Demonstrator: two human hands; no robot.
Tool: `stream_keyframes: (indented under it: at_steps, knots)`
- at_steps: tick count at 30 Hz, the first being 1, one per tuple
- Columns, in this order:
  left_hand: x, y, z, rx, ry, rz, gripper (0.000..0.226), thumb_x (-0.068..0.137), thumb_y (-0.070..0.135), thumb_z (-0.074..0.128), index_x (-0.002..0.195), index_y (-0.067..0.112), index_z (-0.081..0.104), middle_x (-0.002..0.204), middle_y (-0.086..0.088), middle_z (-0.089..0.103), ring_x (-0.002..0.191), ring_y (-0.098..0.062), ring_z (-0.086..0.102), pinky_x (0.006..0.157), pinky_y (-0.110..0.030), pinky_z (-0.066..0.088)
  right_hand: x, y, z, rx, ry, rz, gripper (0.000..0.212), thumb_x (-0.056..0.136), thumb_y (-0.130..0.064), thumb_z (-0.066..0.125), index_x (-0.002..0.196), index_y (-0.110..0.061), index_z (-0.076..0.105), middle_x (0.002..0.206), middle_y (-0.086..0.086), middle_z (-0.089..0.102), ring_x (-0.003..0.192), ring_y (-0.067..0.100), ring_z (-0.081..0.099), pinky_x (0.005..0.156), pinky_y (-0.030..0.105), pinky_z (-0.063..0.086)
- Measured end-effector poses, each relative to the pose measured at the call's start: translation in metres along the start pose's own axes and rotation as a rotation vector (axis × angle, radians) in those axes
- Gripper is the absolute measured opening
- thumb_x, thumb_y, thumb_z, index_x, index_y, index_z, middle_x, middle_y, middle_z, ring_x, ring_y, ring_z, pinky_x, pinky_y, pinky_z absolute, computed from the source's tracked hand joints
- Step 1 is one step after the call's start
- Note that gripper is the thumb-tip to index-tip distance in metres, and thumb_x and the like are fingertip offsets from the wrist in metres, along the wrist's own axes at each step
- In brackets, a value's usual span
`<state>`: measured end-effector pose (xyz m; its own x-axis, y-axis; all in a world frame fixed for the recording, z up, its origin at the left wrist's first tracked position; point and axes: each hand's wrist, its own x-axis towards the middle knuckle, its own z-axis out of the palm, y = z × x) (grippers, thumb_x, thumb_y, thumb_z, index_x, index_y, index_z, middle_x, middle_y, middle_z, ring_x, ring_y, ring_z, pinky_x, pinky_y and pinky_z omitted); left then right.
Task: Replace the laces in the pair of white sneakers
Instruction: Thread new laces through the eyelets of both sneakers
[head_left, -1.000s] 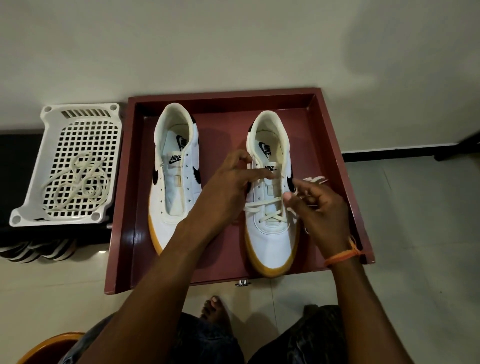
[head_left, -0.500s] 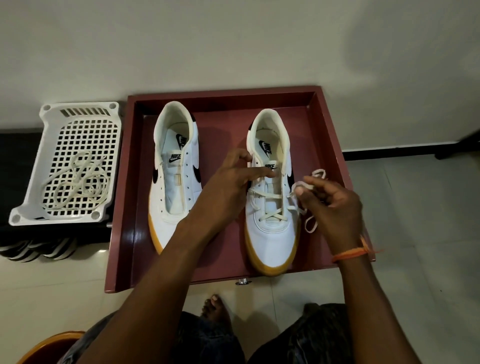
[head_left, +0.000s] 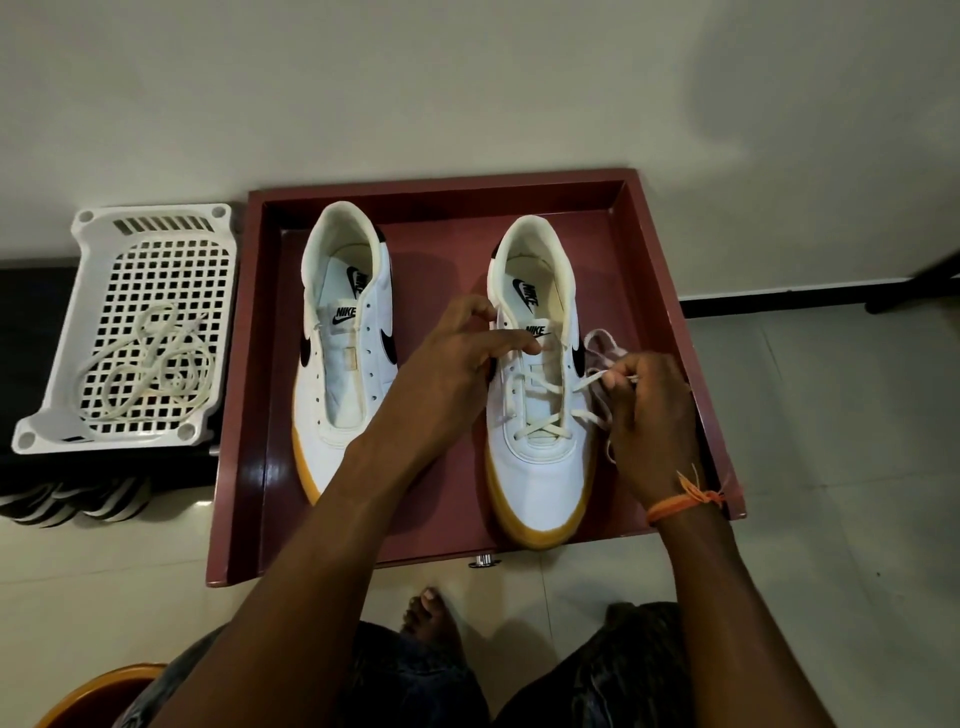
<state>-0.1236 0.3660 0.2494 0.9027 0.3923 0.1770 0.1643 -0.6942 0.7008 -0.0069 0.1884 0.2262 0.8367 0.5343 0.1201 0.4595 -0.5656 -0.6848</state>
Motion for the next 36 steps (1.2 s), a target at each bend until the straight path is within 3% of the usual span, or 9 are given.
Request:
stream_keyframes:
  at_steps: [3, 6, 10, 16, 19, 21, 26, 31, 36]
  knots:
    - [0.000, 0.001, 0.000, -0.026, 0.010, -0.019, 0.047, 0.089, -0.012, 0.053, 0.115, 0.022, 0.073, 0.124, -0.006, 0.048, 0.104, -0.016, 0.057, 0.079, -0.037, 0.056, 0.007, 0.012, -0.012, 0.043, 0.305, 0.118, 0.025, 0.097, -0.020, 0.046, 0.090, 0.000, 0.058, 0.093, 0.016, 0.060, 0.083, 0.025, 0.055, 0.068, 0.015, 0.028]
    - [0.000, 0.003, 0.002, -0.037, 0.005, -0.024, 0.046, 0.089, -0.011, 0.055, 0.116, 0.021, 0.073, 0.123, -0.007, 0.047, 0.100, -0.019, 0.059, 0.076, -0.029, 0.055, 0.007, 0.014, -0.008, 0.211, 0.145, 0.225, 0.012, 0.095, -0.022, 0.054, 0.102, -0.014, 0.060, 0.107, 0.010, 0.063, 0.098, 0.026, 0.061, 0.071, 0.019, 0.039]
    - [0.000, 0.003, 0.002, -0.039, -0.004, -0.037, 0.040, 0.091, -0.005, 0.057, 0.118, 0.021, 0.072, 0.123, -0.007, 0.046, 0.098, -0.019, 0.060, 0.076, -0.038, 0.056, 0.001, -0.003, 0.000, 0.251, -0.155, 0.135, 0.033, 0.093, -0.033, 0.061, 0.125, -0.024, 0.061, 0.121, 0.001, 0.052, 0.103, 0.007, 0.057, 0.080, 0.007, 0.044]
    - [-0.005, 0.005, 0.006, -0.004, -0.035, -0.034, 0.026, 0.091, 0.025, 0.067, 0.117, 0.026, 0.072, 0.129, -0.002, 0.038, 0.074, -0.005, 0.052, 0.068, -0.036, 0.056, -0.001, -0.005, 0.001, 0.312, -0.182, 0.174, 0.045, 0.079, -0.061, 0.061, 0.090, -0.018, 0.065, 0.102, 0.005, 0.056, 0.089, 0.017, 0.063, 0.081, 0.031, 0.053]
    - [-0.005, 0.006, 0.008, 0.036, -0.034, -0.045, 0.023, 0.091, 0.032, 0.067, 0.113, 0.029, 0.073, 0.132, -0.001, 0.037, 0.078, -0.006, 0.049, 0.069, -0.036, 0.057, -0.001, -0.003, 0.003, 0.224, -0.165, 0.181, 0.027, 0.085, -0.043, 0.069, 0.071, -0.019, 0.065, 0.090, 0.005, 0.054, 0.080, 0.009, 0.058, 0.074, 0.020, 0.045]
    - [-0.005, 0.009, 0.008, 0.050, -0.029, -0.057, 0.020, 0.091, 0.035, 0.067, 0.109, 0.029, 0.075, 0.132, -0.001, 0.037, 0.083, -0.009, 0.052, 0.070, -0.038, 0.057, -0.001, -0.003, 0.001, 0.246, -0.165, 0.215, 0.034, 0.086, -0.034, 0.071, 0.058, -0.020, 0.060, 0.079, 0.005, 0.052, 0.075, 0.006, 0.053, 0.069, 0.020, 0.041]
    - [-0.007, 0.022, 0.015, 0.132, -0.042, -0.104, 0.015, 0.090, 0.038, 0.067, 0.093, 0.026, 0.077, 0.132, -0.002, 0.036, 0.105, -0.021, 0.054, 0.072, -0.043, 0.057, -0.001, -0.011, 0.002, 0.480, -0.198, 0.300, 0.035, 0.090, -0.018, 0.069, 0.056, -0.012, 0.062, 0.056, -0.003, 0.057, 0.054, 0.004, 0.055, 0.056, 0.019, 0.043]
    - [-0.008, 0.030, 0.028, 0.237, -0.008, -0.166, 0.010, 0.089, 0.033, 0.069, 0.091, 0.025, 0.075, 0.138, -0.005, 0.035, 0.114, -0.028, 0.051, 0.078, -0.046, 0.057, -0.002, -0.016, 0.004, 0.562, -0.206, 0.396, 0.015, 0.090, -0.018, 0.069, 0.080, -0.009, 0.074, 0.079, 0.010, 0.074, 0.082, 0.028, 0.071, 0.077, 0.040, 0.058]
    - [-0.009, 0.030, 0.035, 0.059, -0.027, -0.309, 0.007, 0.087, 0.028, 0.073, 0.092, 0.025, 0.075, 0.138, -0.001, 0.027, 0.131, -0.026, 0.036, 0.100, -0.045, 0.049, -0.004, -0.021, 0.006, 0.515, -0.204, 0.386, 0.008, 0.090, -0.015, 0.069, 0.083, -0.017, 0.072, 0.084, 0.005, 0.074, 0.084, 0.021, 0.070, 0.077, 0.034, 0.058]
